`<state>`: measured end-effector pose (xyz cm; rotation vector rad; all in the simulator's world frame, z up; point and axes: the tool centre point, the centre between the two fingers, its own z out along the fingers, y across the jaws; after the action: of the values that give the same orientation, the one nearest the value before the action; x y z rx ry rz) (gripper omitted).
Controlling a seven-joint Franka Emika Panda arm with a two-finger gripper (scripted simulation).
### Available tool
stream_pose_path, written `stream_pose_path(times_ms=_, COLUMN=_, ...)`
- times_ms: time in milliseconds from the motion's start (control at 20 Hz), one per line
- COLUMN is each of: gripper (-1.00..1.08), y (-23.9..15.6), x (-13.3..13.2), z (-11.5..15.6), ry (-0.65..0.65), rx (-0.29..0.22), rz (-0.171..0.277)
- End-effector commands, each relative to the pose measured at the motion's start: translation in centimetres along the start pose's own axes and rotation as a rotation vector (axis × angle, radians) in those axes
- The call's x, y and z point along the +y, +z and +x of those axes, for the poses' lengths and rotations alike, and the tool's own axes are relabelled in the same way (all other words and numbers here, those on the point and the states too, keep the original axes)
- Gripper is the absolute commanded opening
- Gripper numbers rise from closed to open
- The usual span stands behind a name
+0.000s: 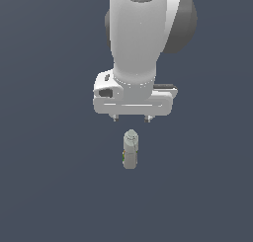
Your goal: Pick up the object and move it to a goal position.
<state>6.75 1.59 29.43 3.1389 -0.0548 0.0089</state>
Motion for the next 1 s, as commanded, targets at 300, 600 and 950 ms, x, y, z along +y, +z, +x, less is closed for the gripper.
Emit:
stream_pose_path(times_ms=300, gripper=1.0, y=1.3, x=0.3, z=2.0, ry=0.02, rx=-0.005, rz=0.002)
stream_pose_path(times_ms=600, gripper=1.0, y=1.4, x=0.3, z=2.1, ry=0.021, rx=-0.006, rz=0.002)
stream_pose_path(times_ms=950, gripper=1.0, y=3.6, x=0.3, z=2.1, ry=0.021, rx=-0.006, rz=0.002)
